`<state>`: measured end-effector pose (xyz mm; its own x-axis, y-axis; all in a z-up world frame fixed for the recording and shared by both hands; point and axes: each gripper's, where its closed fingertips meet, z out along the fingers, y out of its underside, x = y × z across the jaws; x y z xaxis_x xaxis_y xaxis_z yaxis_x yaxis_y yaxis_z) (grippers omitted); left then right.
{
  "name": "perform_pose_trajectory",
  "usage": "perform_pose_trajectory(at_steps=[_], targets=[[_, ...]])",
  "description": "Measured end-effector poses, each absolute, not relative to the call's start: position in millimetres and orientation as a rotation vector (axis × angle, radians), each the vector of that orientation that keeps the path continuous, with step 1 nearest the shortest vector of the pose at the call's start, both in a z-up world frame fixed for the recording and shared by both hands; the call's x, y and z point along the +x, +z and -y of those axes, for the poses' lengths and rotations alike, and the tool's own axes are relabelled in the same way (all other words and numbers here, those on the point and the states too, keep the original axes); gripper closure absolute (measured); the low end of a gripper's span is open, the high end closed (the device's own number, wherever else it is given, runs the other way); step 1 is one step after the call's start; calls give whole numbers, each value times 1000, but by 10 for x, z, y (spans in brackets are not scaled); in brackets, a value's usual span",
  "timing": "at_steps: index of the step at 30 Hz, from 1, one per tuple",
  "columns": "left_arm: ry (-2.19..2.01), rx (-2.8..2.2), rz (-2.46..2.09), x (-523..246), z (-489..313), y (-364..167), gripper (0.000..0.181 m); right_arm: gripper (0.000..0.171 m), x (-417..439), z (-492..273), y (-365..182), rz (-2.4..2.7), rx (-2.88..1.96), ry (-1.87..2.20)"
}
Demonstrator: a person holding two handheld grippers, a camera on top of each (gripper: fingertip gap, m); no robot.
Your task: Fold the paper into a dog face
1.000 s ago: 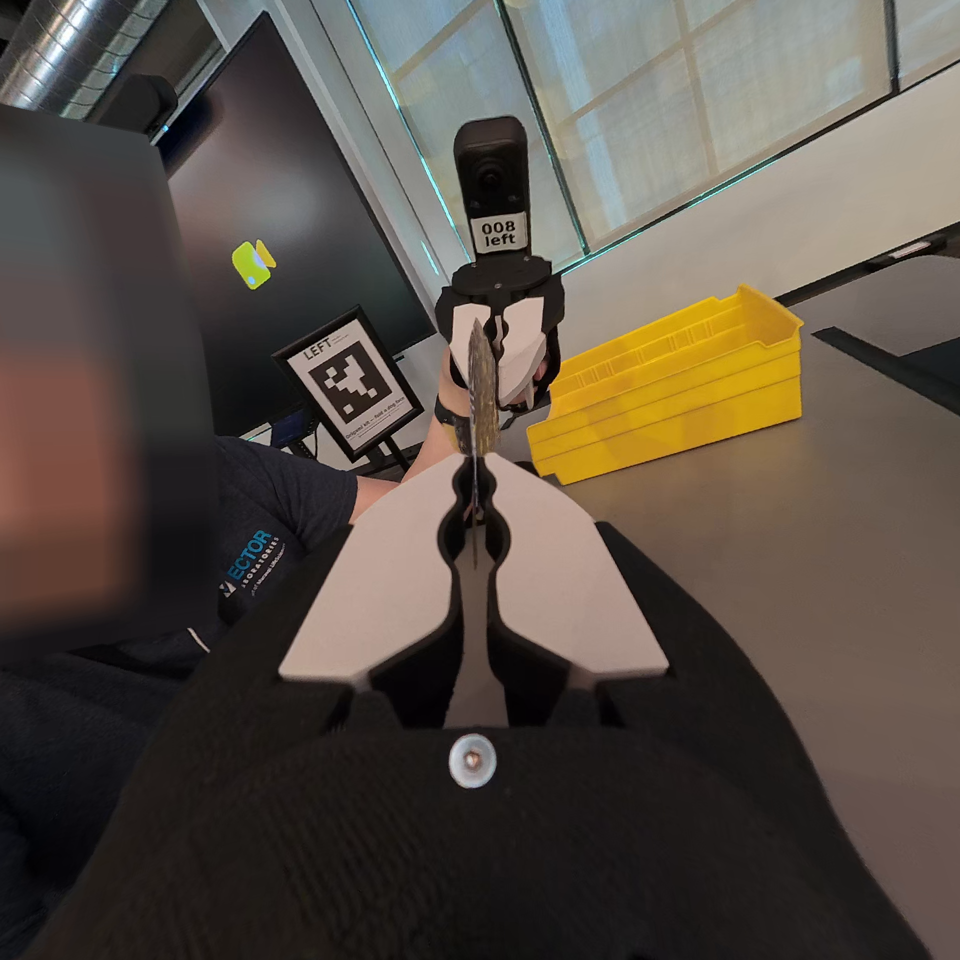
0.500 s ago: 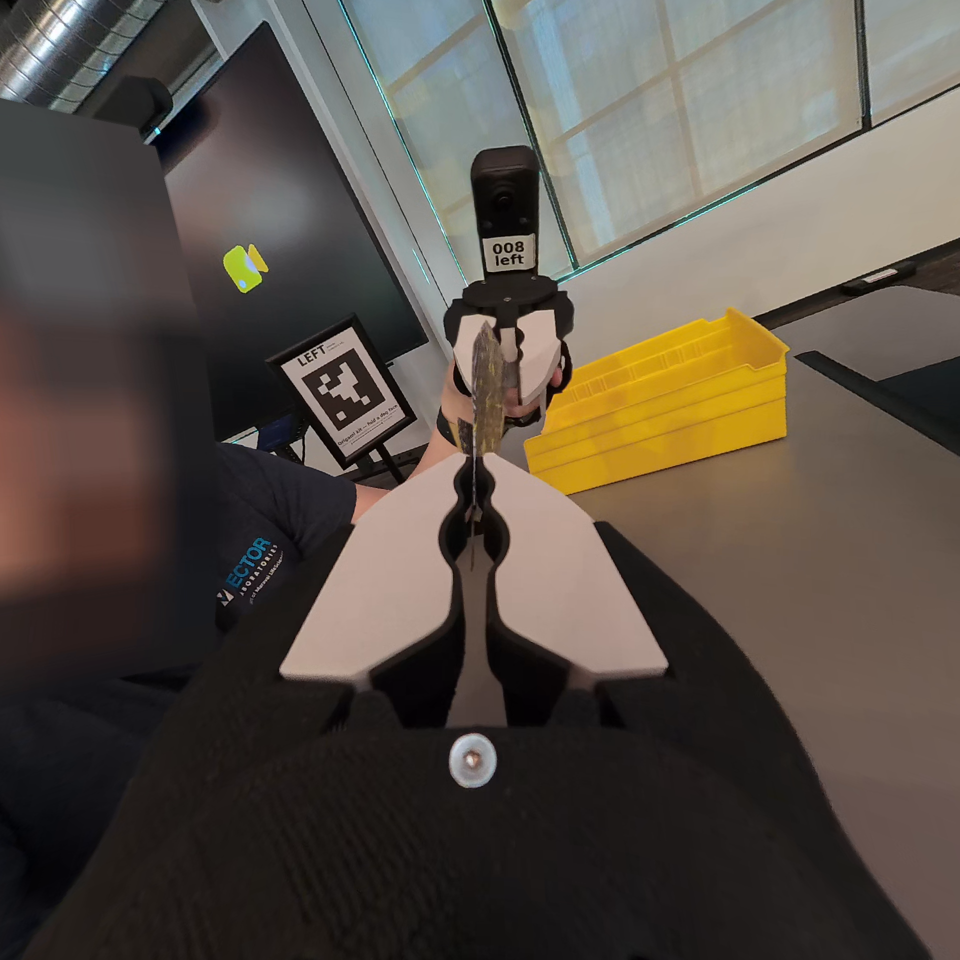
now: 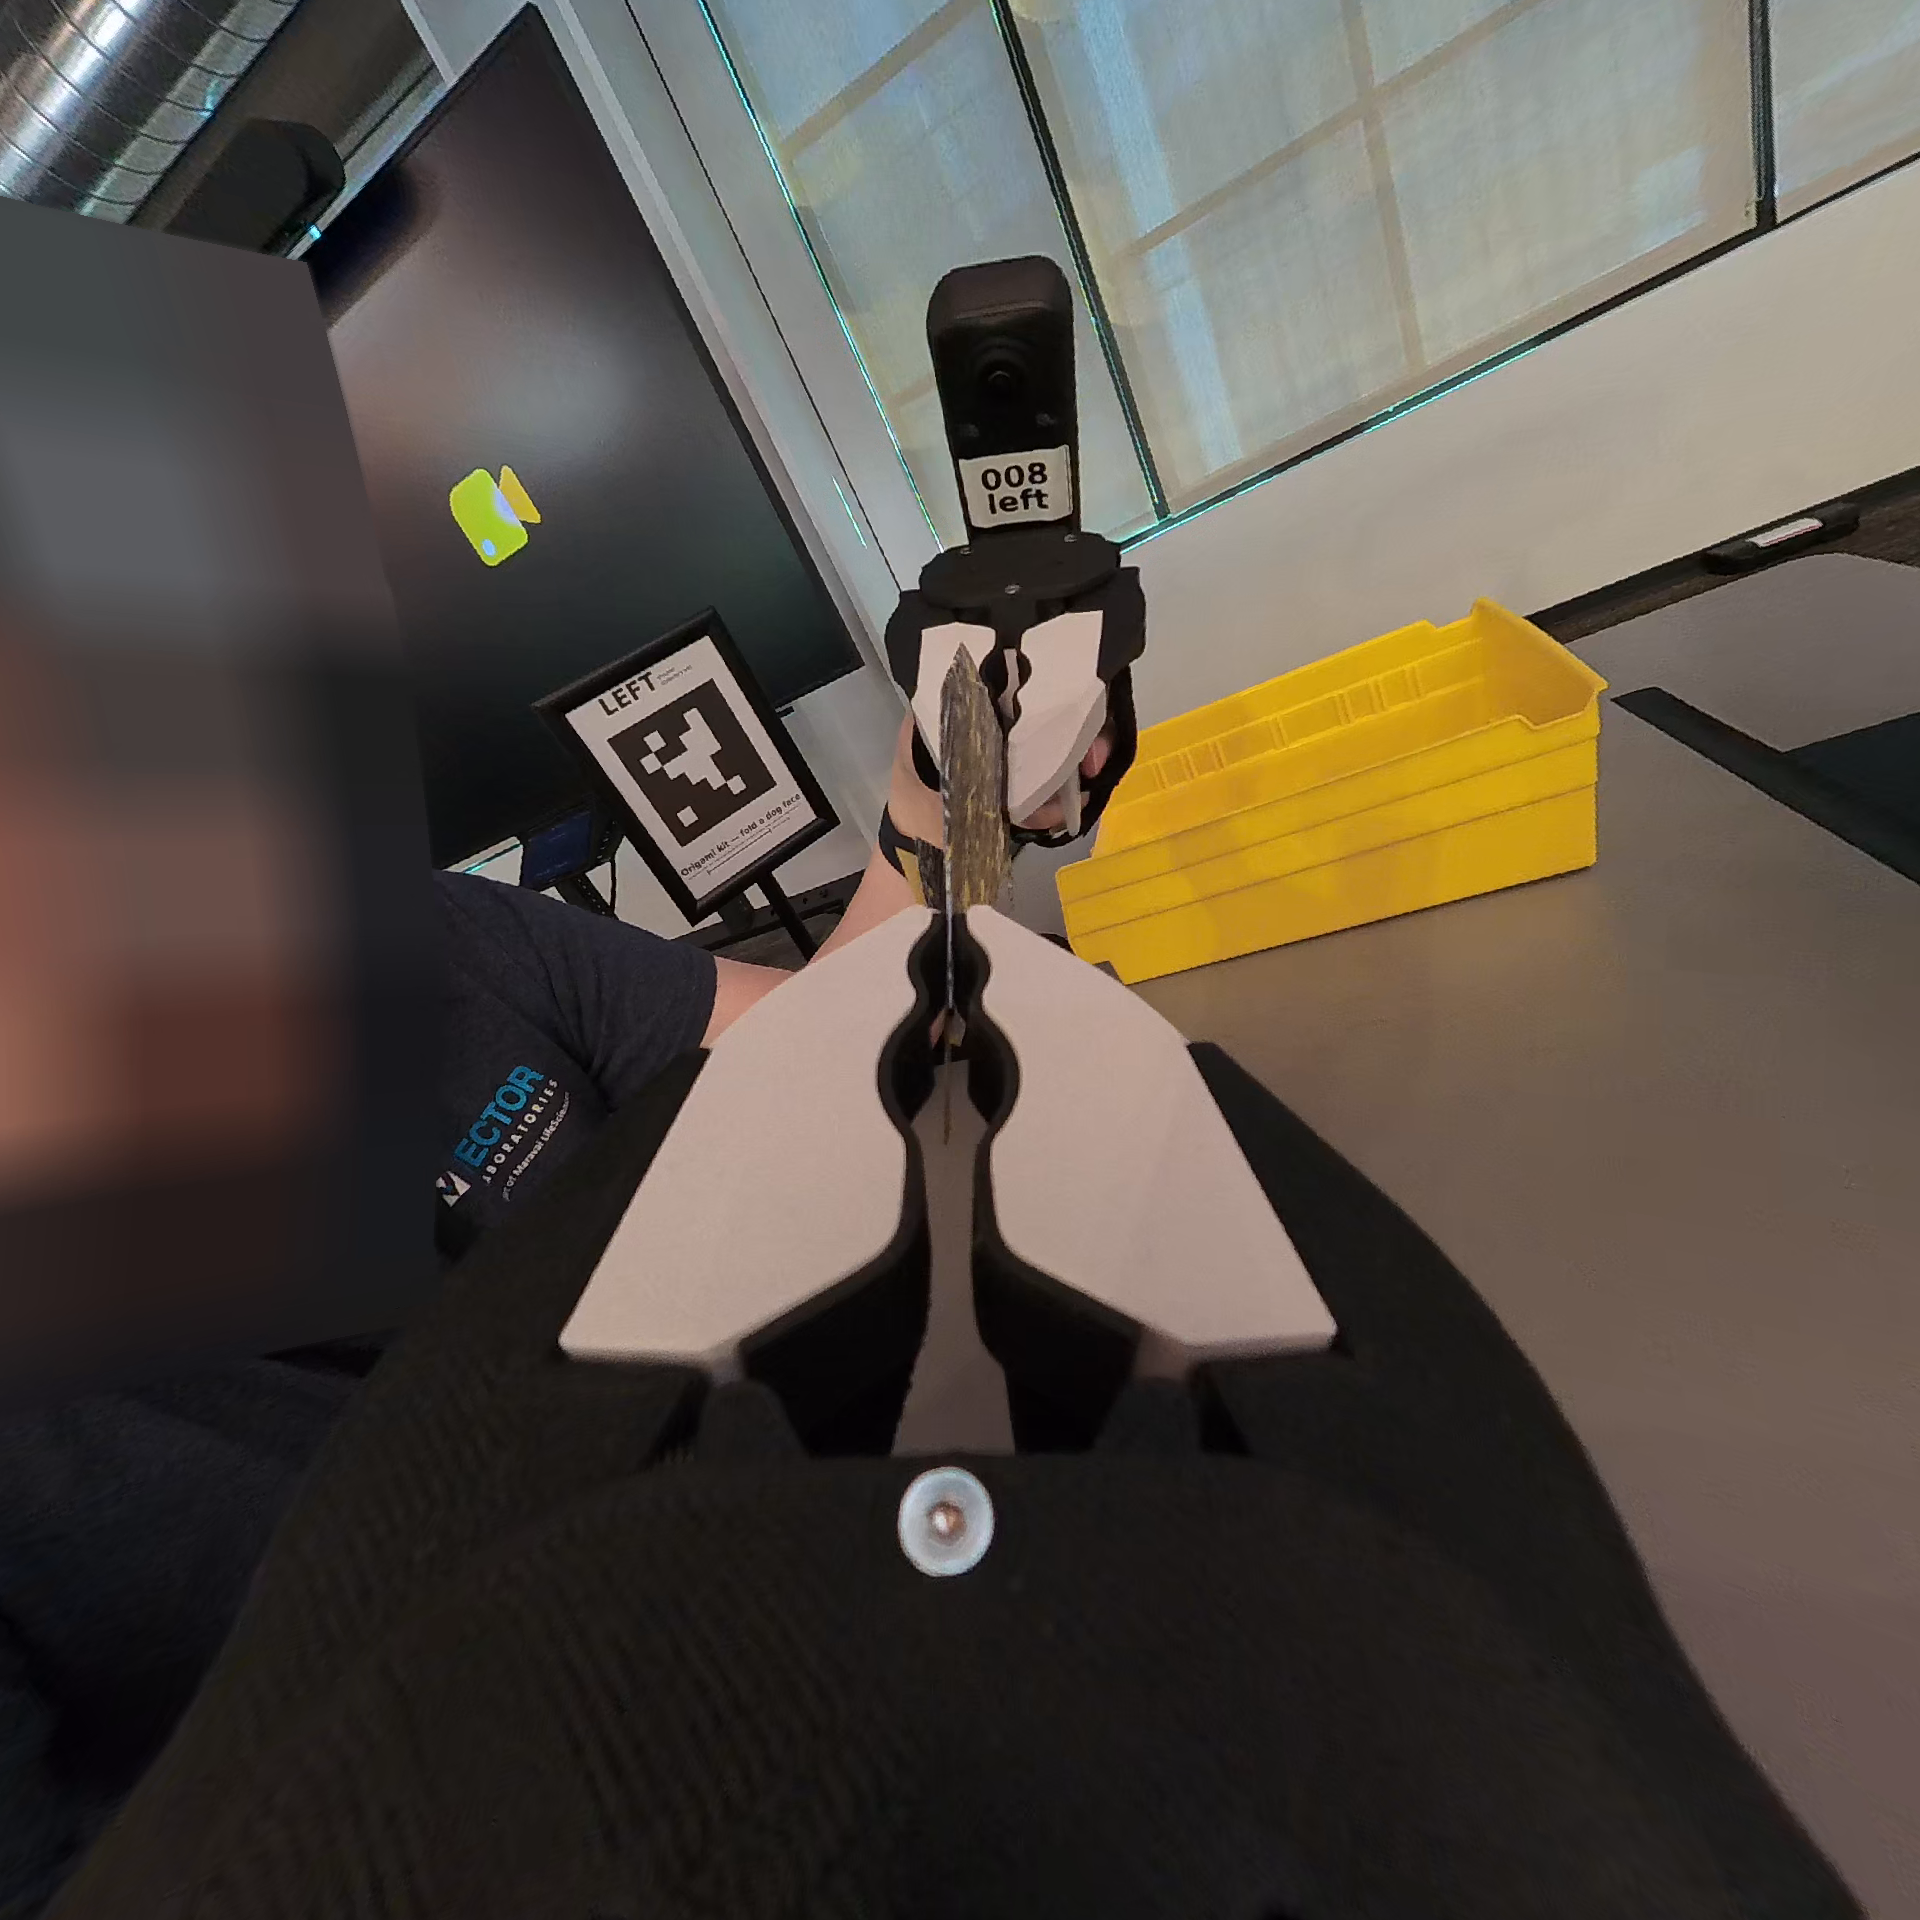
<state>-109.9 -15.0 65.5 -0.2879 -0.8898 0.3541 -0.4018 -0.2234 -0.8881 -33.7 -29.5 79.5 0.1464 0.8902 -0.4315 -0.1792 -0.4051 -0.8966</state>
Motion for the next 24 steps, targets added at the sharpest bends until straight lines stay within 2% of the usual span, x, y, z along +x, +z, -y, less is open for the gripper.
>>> perform_pose_trajectory(at_steps=[24], targets=[[-1549, -1559, -1569, -1121, 104, 680, 181, 170, -361, 261, 771, 709, -1496, 1444]])
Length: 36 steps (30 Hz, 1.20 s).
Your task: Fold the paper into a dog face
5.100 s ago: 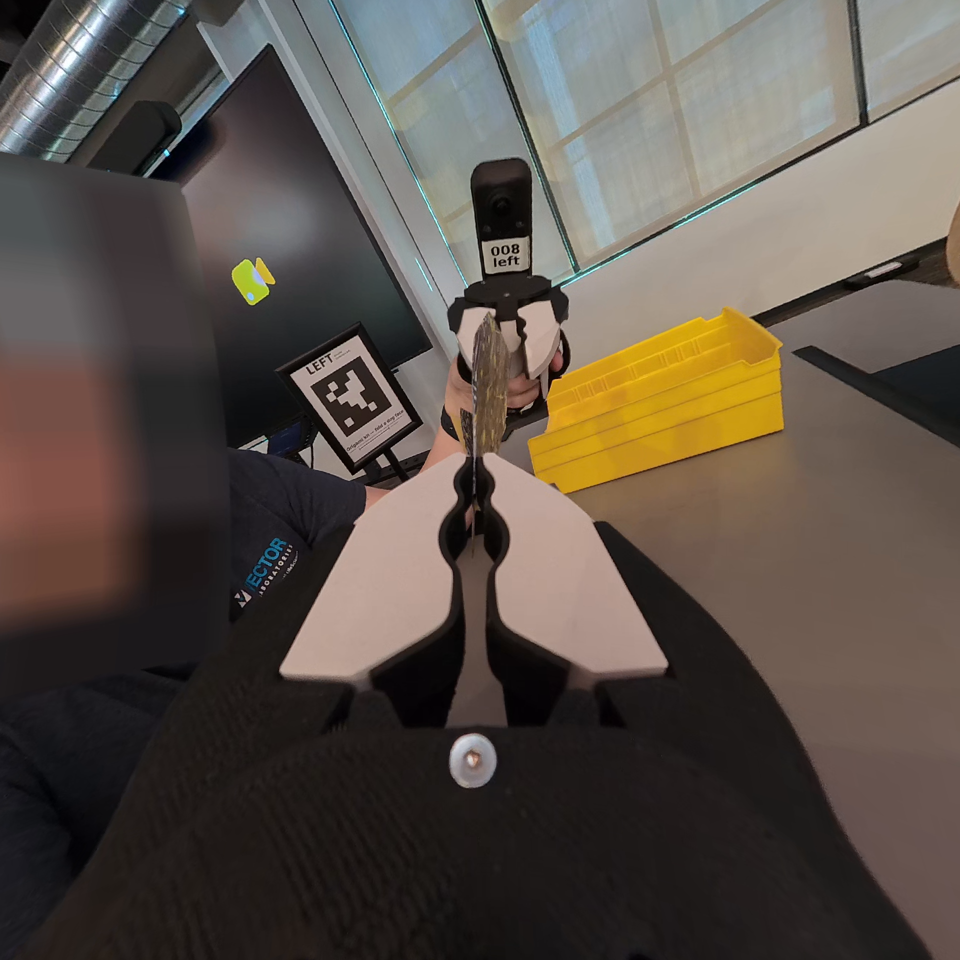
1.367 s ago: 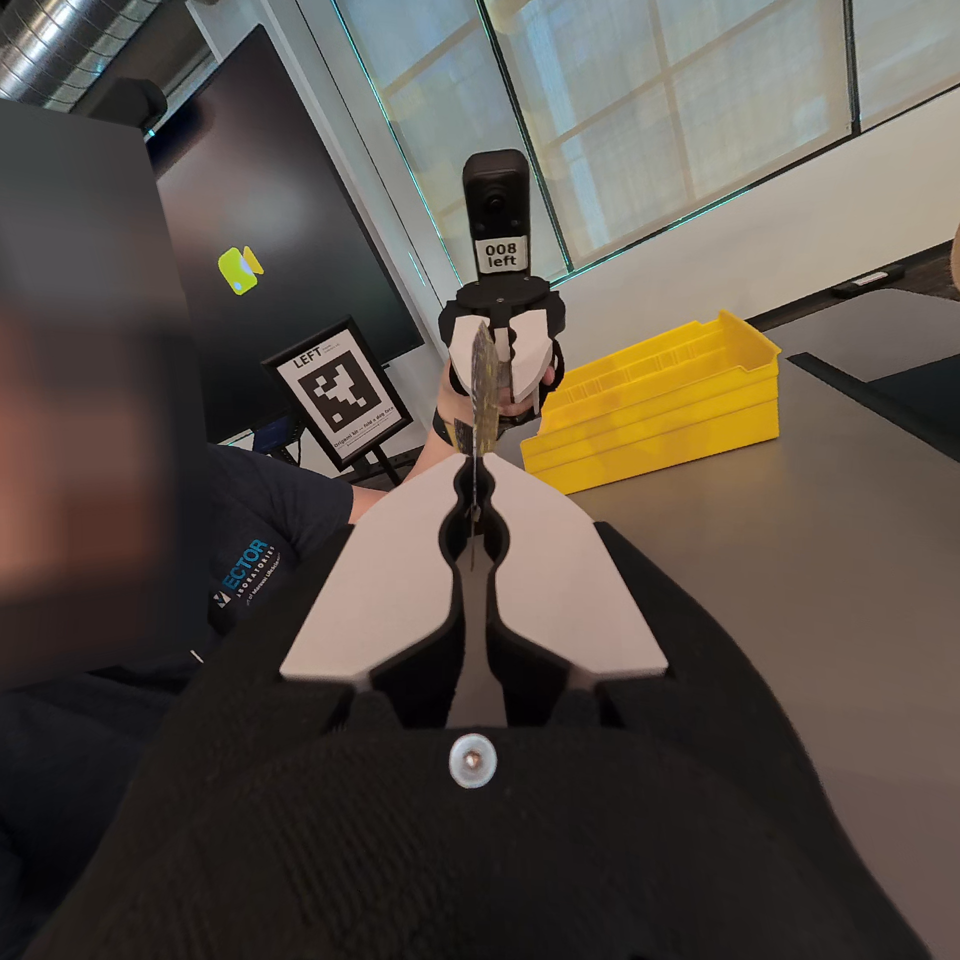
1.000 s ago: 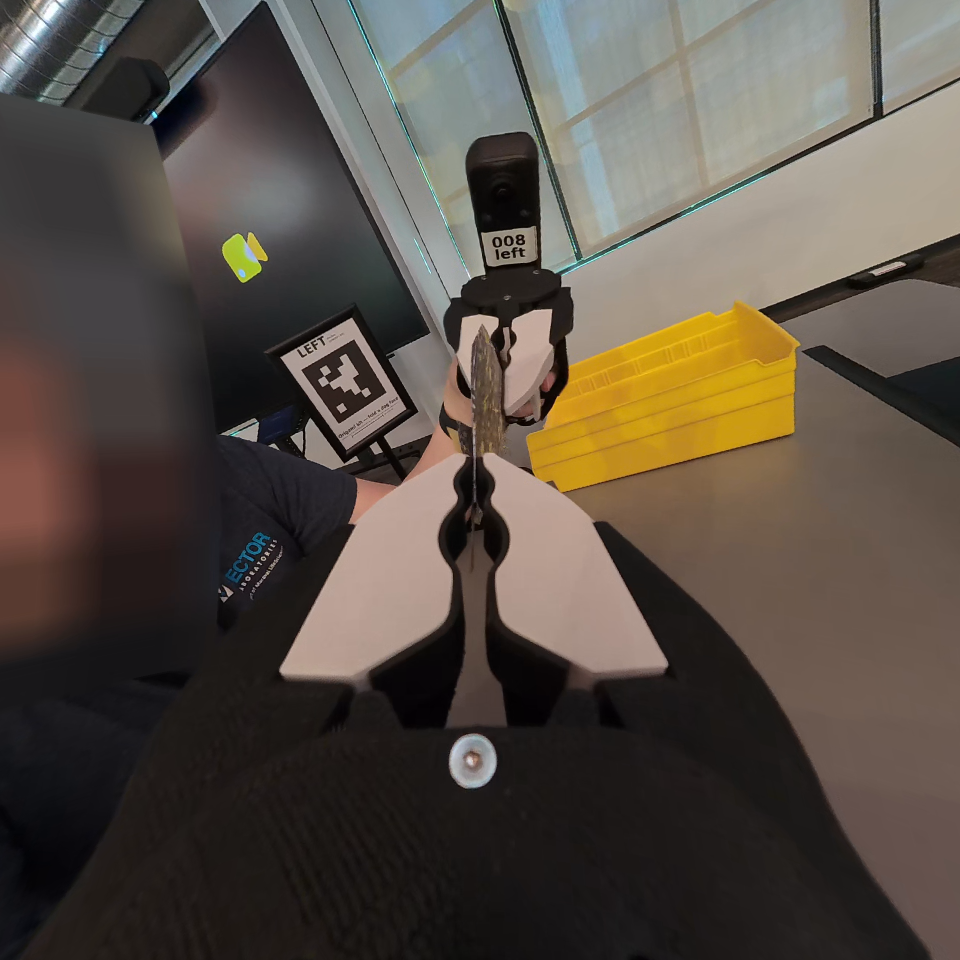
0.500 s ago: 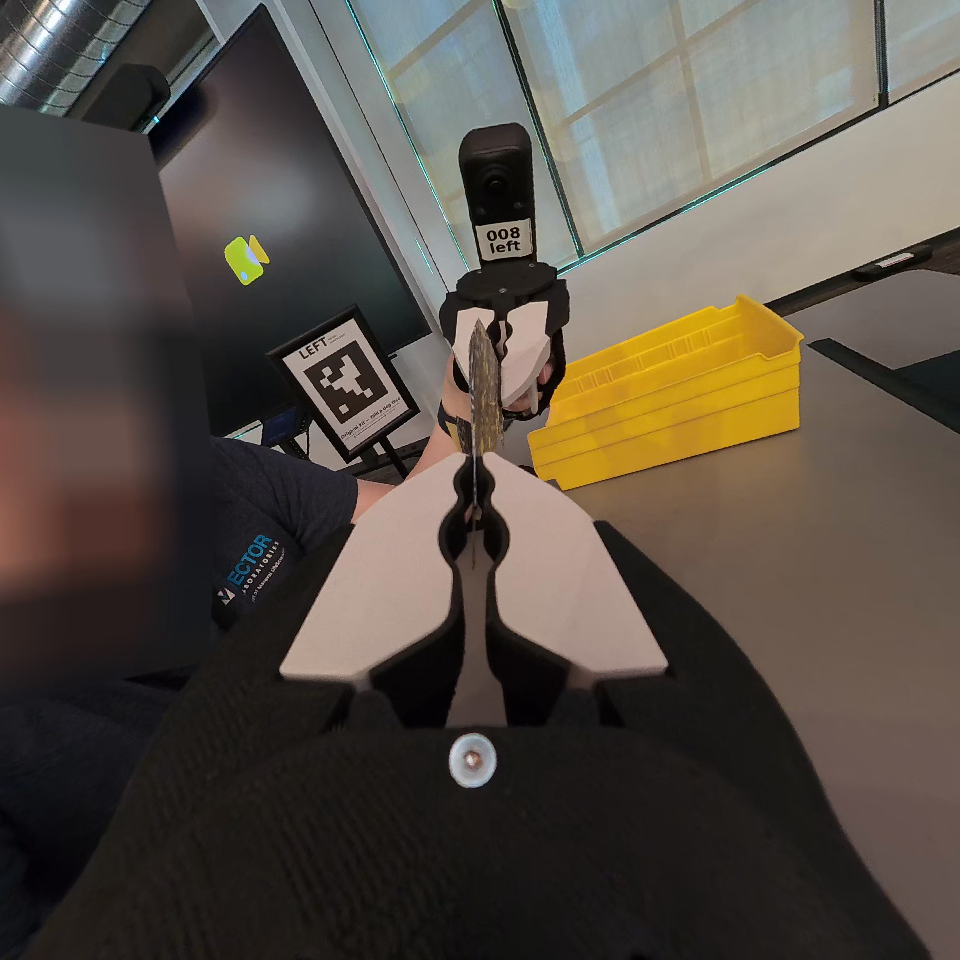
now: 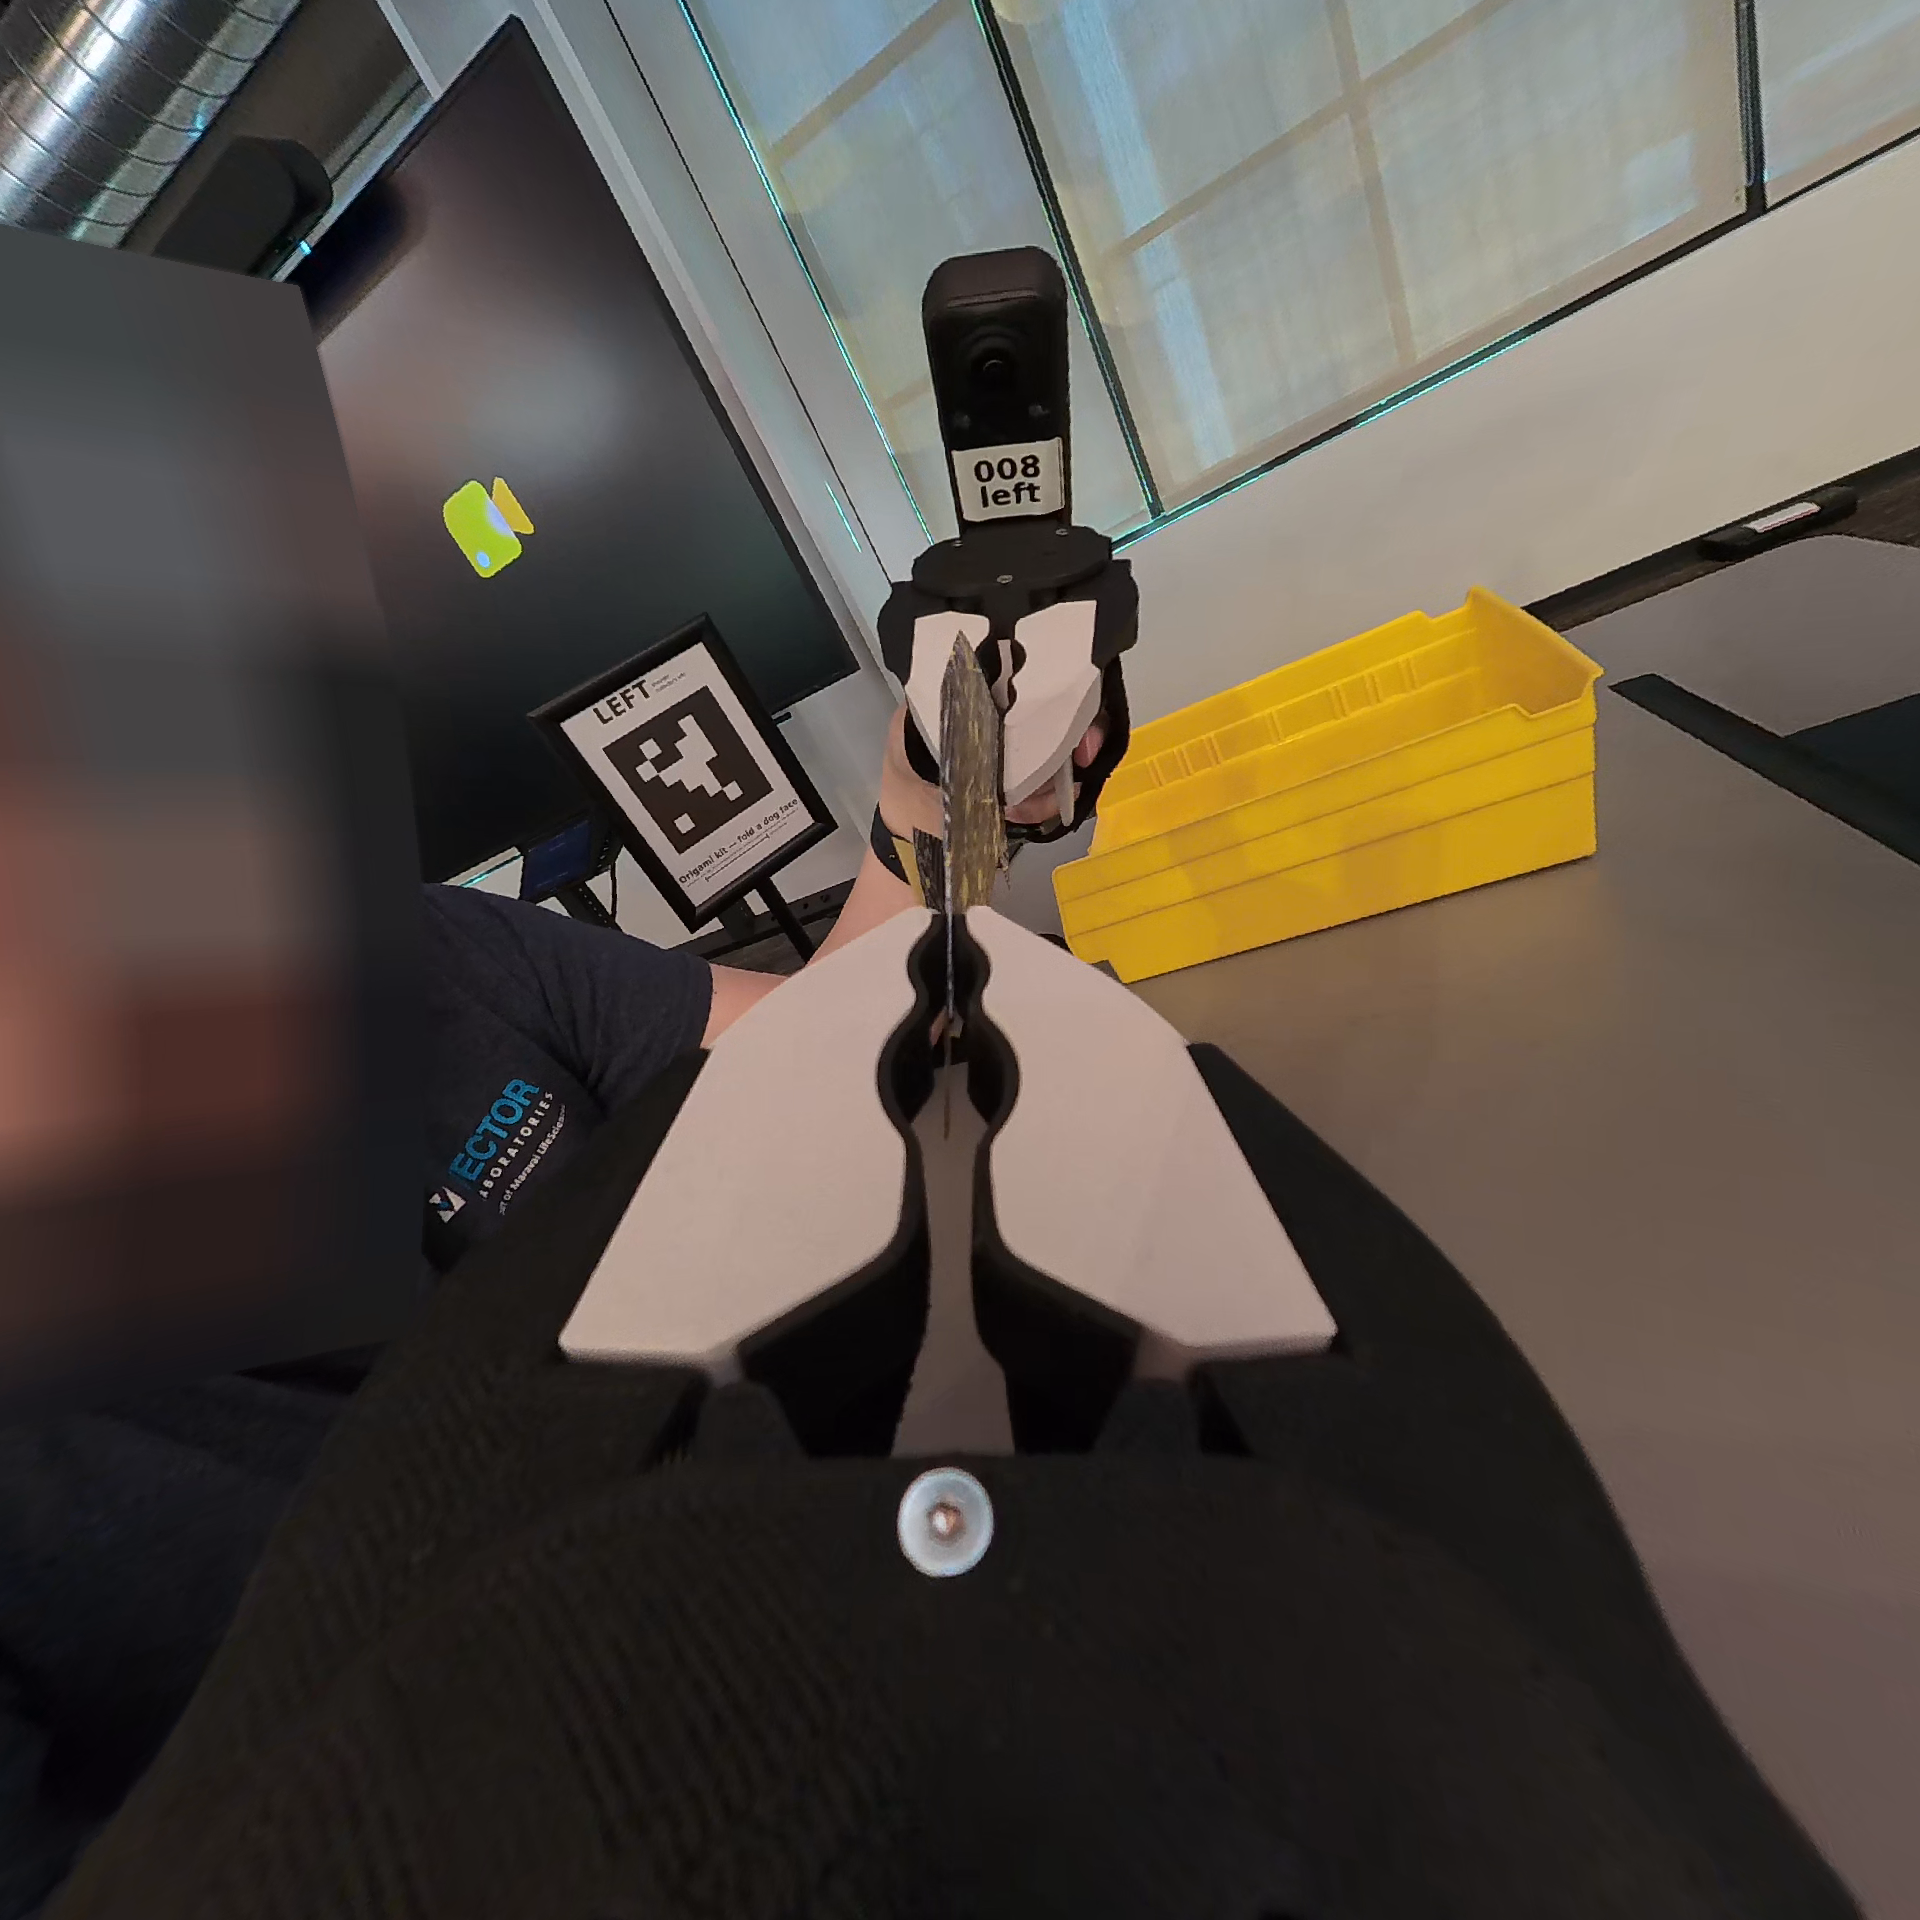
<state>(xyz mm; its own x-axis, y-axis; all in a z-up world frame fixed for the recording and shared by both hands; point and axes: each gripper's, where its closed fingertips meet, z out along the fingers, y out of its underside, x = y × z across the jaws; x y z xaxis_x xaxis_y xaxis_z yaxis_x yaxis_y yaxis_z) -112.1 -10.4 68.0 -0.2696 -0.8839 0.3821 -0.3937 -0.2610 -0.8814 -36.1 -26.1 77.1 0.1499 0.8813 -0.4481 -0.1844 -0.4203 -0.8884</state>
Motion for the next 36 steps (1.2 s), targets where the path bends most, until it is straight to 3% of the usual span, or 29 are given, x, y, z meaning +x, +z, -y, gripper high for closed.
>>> perform_pose_trajectory(at_steps=[34, 36], targets=[[-1561, -1586, -1538, -1124, 57, 674, 181, 170, -362, 228, 747, 680, -1507, 1457], [-1567, -1608, -1519, -1116, 25, 664, 175, 170, -349, 192, 705, 656, -1535, 1463]])
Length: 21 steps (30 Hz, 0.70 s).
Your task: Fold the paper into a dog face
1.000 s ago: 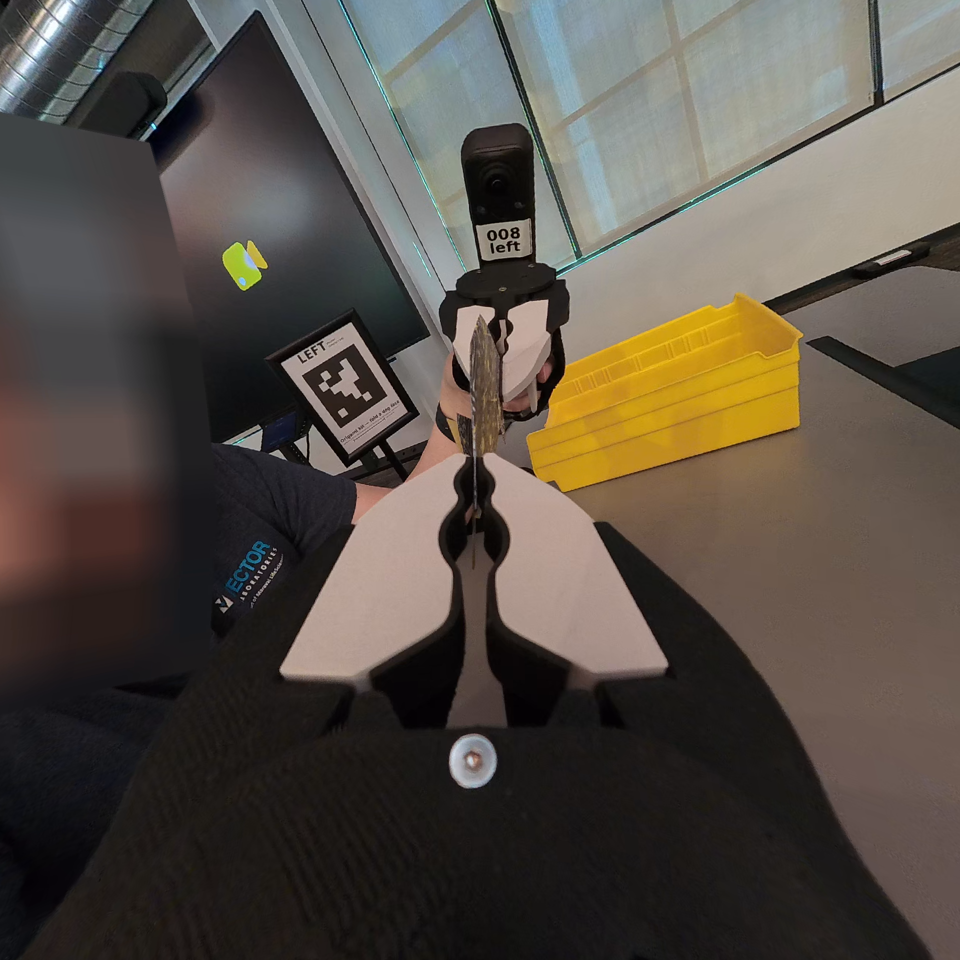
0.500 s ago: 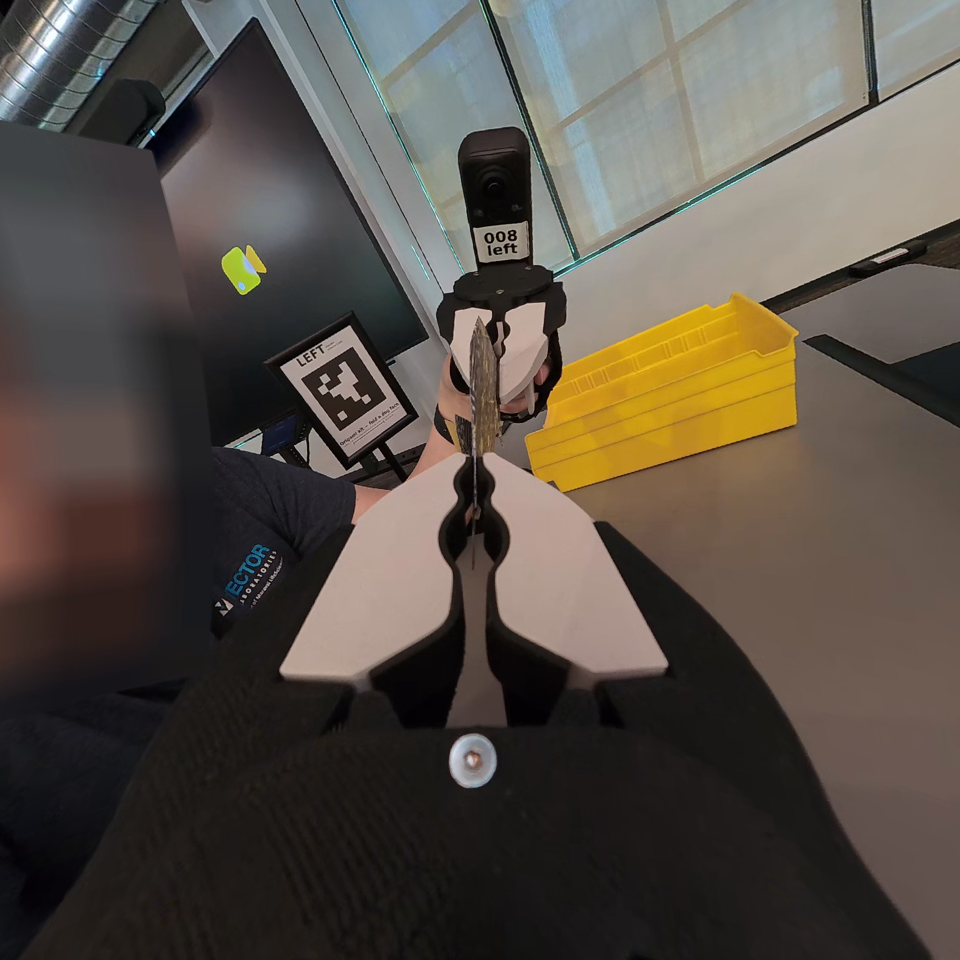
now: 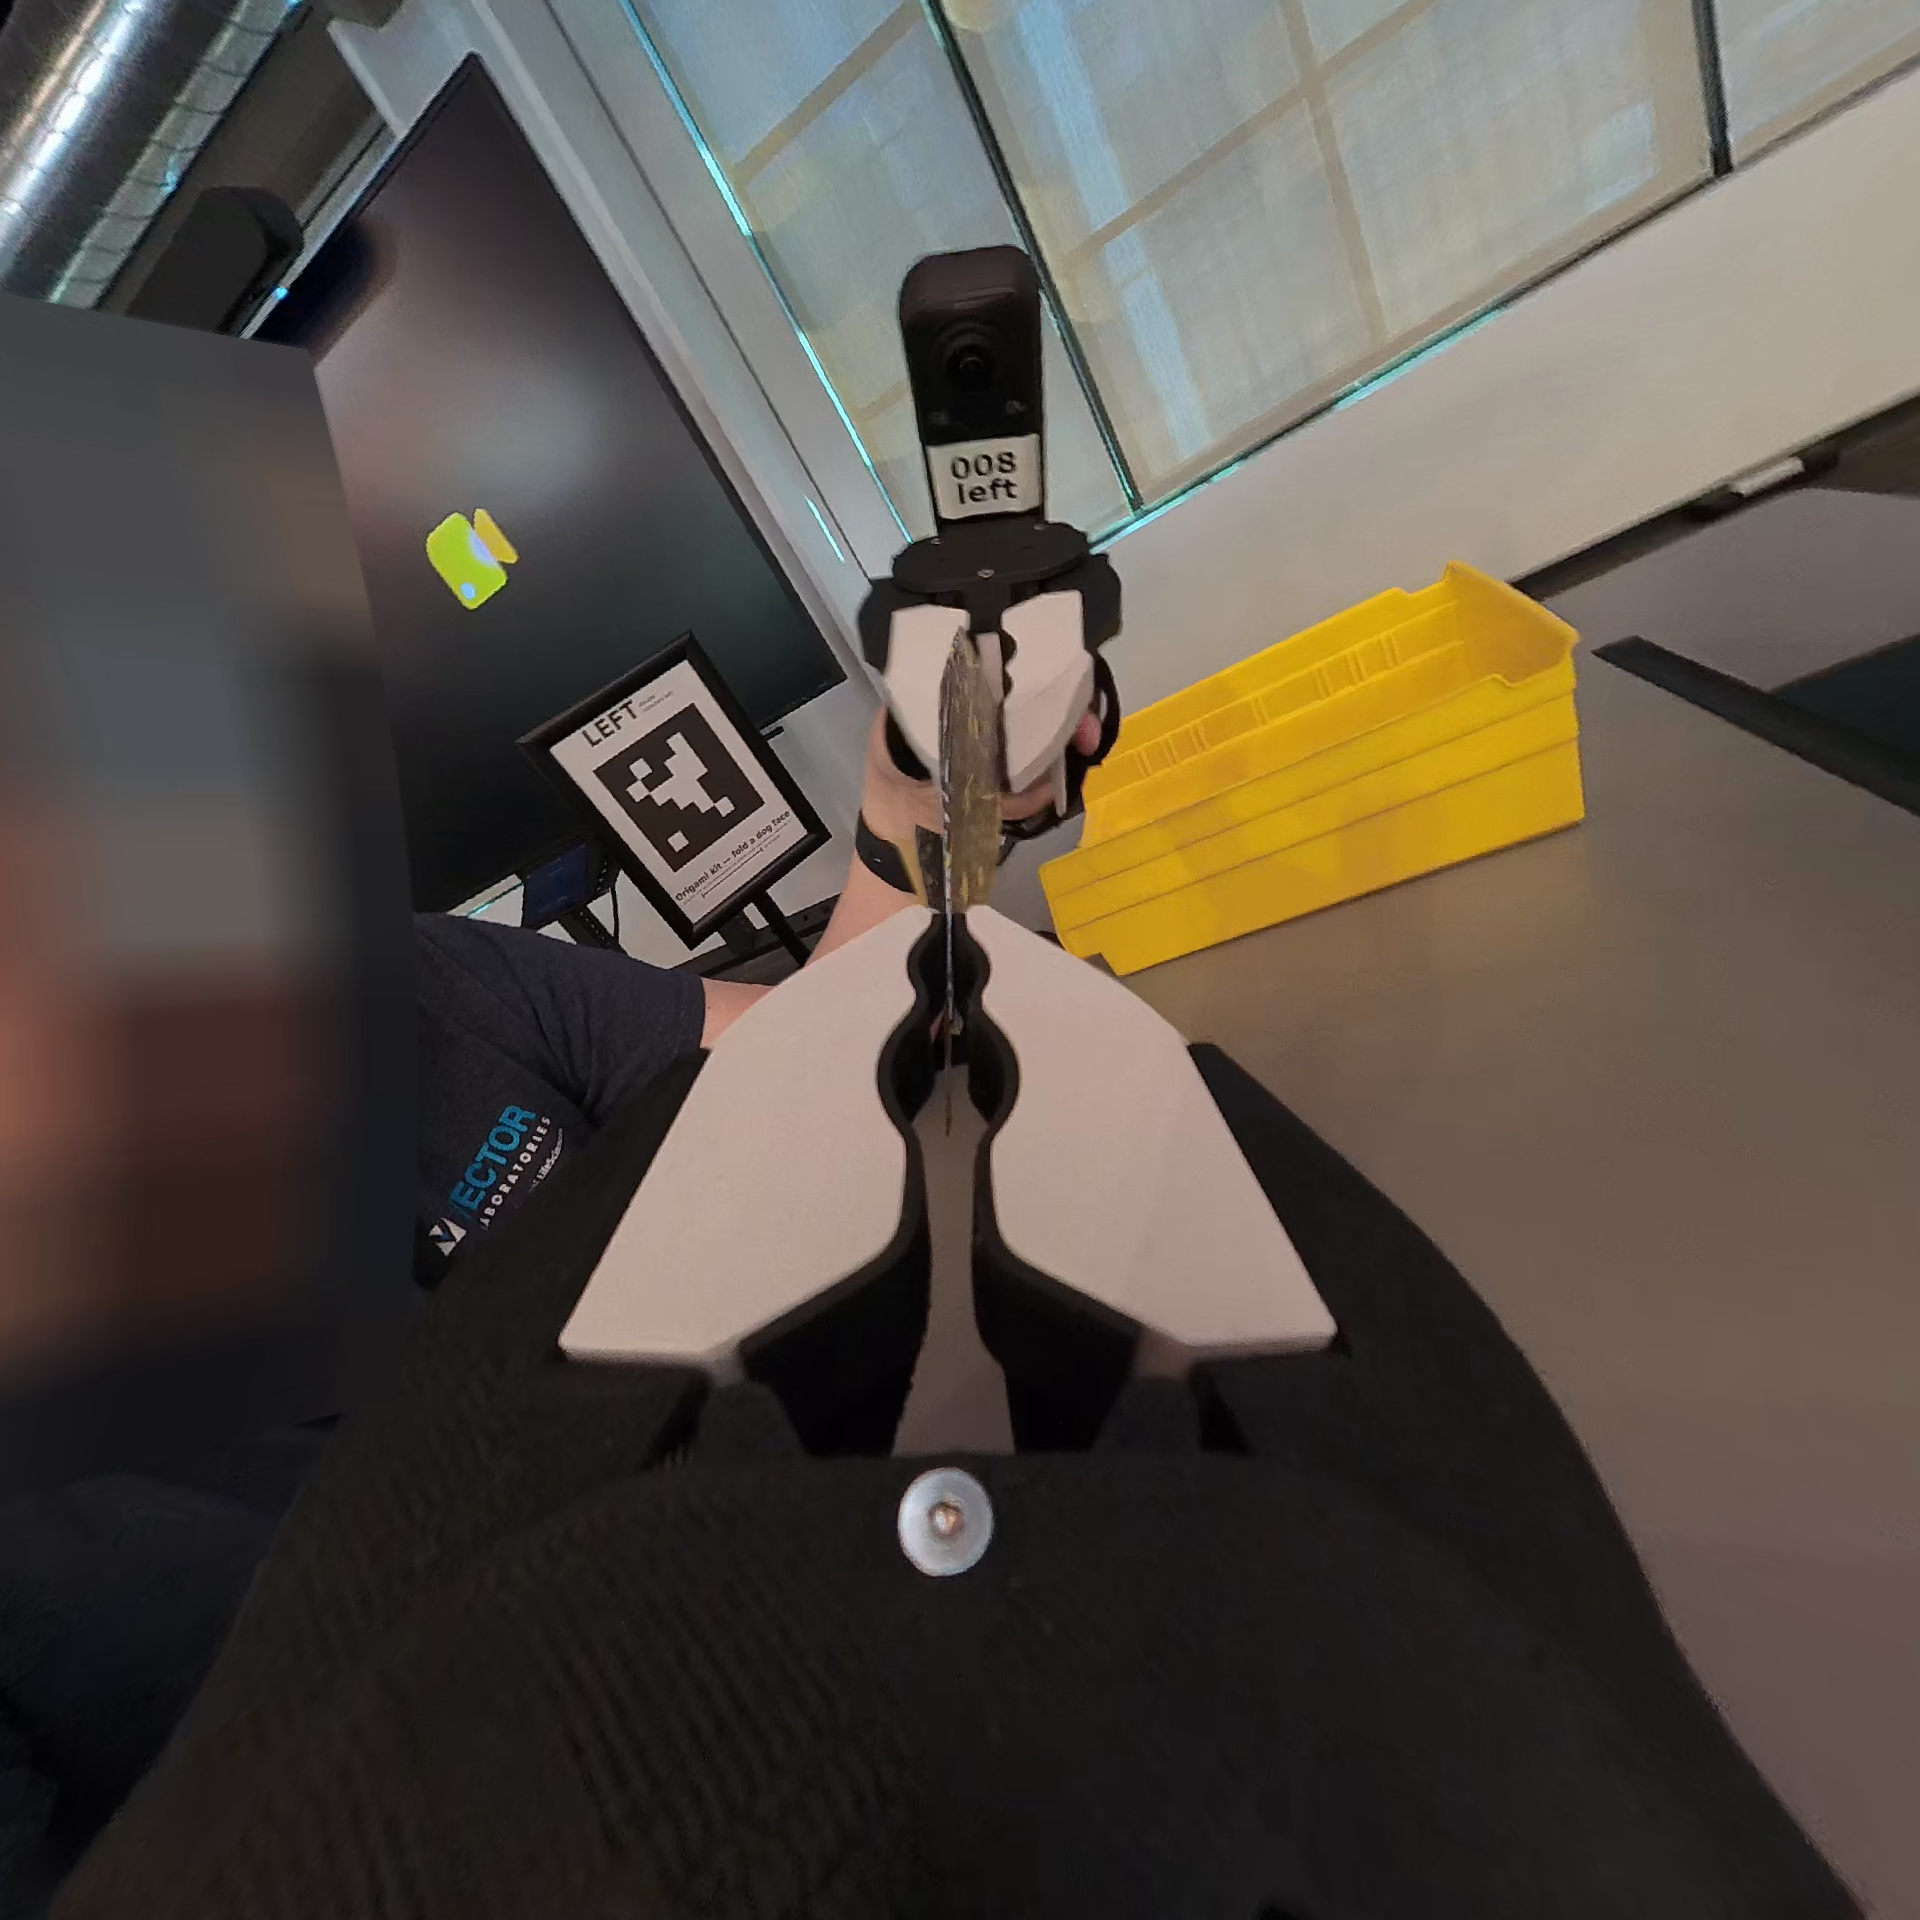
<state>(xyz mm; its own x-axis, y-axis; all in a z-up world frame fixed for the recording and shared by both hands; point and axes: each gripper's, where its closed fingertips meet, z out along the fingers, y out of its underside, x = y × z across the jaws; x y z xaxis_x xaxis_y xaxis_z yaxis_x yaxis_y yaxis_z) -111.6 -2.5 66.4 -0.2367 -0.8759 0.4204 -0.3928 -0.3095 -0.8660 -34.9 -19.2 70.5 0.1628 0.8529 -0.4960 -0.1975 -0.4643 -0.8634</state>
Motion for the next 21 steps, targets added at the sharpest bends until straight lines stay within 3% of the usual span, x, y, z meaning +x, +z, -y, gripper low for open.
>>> perform_pose_trajectory(at_steps=[5, 21], targets=[[-1554, -1599, -1491, -1138, -24, 692, 168, 170, -288, 137, 690, 594, -1533, 1508], [-1556, -1610, -1542, -1093, 43, 622, 173, 170, -299, 166, 706, 612, -1524, 1508]])
